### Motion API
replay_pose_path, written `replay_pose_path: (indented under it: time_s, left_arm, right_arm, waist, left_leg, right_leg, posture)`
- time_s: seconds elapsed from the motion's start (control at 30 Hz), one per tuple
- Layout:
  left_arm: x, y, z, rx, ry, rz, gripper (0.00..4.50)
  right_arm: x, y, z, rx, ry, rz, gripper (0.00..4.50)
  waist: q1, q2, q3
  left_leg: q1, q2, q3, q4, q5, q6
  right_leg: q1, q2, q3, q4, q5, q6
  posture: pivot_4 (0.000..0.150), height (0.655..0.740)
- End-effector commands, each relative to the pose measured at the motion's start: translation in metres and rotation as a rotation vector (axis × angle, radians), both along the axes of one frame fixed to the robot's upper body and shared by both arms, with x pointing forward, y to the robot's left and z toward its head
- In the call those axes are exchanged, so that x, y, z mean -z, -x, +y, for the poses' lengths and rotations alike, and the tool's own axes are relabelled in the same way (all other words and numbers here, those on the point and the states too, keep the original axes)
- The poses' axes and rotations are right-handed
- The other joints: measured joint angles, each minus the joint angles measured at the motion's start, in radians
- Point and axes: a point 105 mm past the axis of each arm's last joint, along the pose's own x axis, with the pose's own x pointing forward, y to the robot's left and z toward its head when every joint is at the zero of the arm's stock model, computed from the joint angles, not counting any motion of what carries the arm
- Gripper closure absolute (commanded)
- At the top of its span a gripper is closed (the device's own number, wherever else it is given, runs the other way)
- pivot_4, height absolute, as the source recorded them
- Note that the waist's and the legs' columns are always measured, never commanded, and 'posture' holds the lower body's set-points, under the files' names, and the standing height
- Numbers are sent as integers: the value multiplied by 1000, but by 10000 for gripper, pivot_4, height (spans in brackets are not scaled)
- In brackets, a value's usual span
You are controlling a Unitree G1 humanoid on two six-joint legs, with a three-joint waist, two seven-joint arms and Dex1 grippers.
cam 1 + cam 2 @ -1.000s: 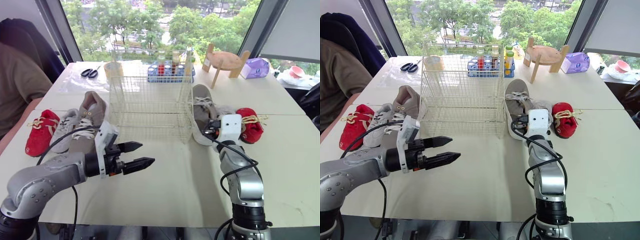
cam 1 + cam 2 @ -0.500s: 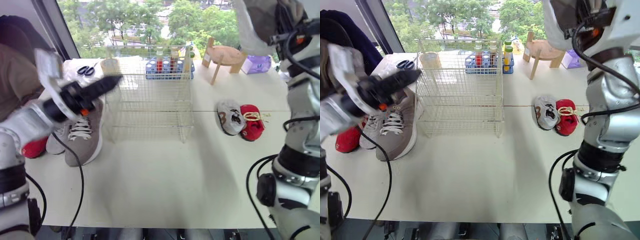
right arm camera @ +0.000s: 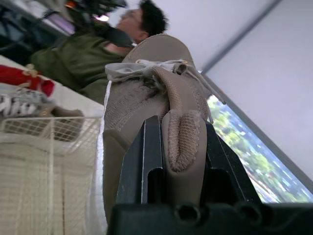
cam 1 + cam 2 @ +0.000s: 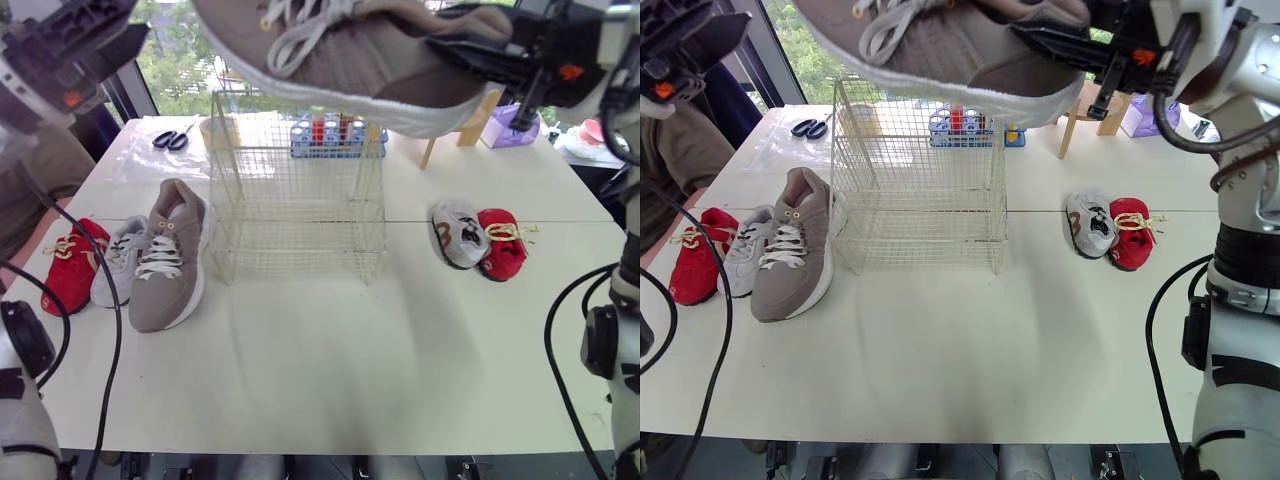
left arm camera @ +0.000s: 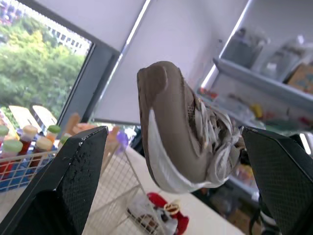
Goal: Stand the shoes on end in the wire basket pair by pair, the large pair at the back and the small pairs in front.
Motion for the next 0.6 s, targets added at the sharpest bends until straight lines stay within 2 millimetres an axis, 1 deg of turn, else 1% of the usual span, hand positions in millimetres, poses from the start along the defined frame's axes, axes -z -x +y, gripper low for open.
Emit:
replay_pose_path:
  time_s: [0.03,0.07,0.17,0.27,0.37,0.5,0.6]
  left_arm:
    - [-10,6,-13,76,-63,-38,0]
    - [-8,4,-19,97,-86,-31,0]
    - [-1,-3,-28,121,-144,-12,0]
    - [0,-7,-30,140,-155,-7,0]
    - [-4,-5,-31,190,-135,-15,7312]
    - [-5,0,-31,224,-130,-23,26176]
    - [-7,1,-30,216,-118,-29,37752]
  right_arm:
    - [-16,17,7,-47,30,-133,42925]
    - [-15,19,10,-65,39,-135,42925]
    - [-14,23,16,-98,47,-143,42925]
    - [-13,25,18,-105,54,-149,42925]
    - [-8,26,20,-109,65,-140,42925]
    - [-5,28,25,-115,71,-133,42925]
    - [-4,28,27,-124,70,-122,42925]
  waist:
    - [-1,0,0]
    - [-1,0,0]
    - [-1,0,0]
    - [-2,0,0]
    - [-3,-1,0]
    - [-4,-1,1]
    - [-3,-1,1]
  left_leg:
    - [0,0,0,0,0,0]
    - [0,0,0,0,0,0]
    - [0,0,0,0,0,0]
    - [0,0,0,0,0,0]
    - [-1,0,0,0,0,0]
    - [-1,0,0,0,0,0]
    - [-1,1,0,0,0,0]
  right_leg:
    - [0,0,0,0,0,0]
    - [0,0,0,0,0,0]
    - [0,0,0,0,0,1]
    - [-1,0,0,1,0,1]
    - [-1,0,0,1,0,1]
    - [-2,0,0,1,0,1]
    - [-2,0,0,1,0,1]
  posture:
    - [1500,7400]
    - [1500,7400]
    - [1500,7400]
    - [1500,7400]
    - [1500,7400]
    - [1500,7400]
    - [1500,7400]
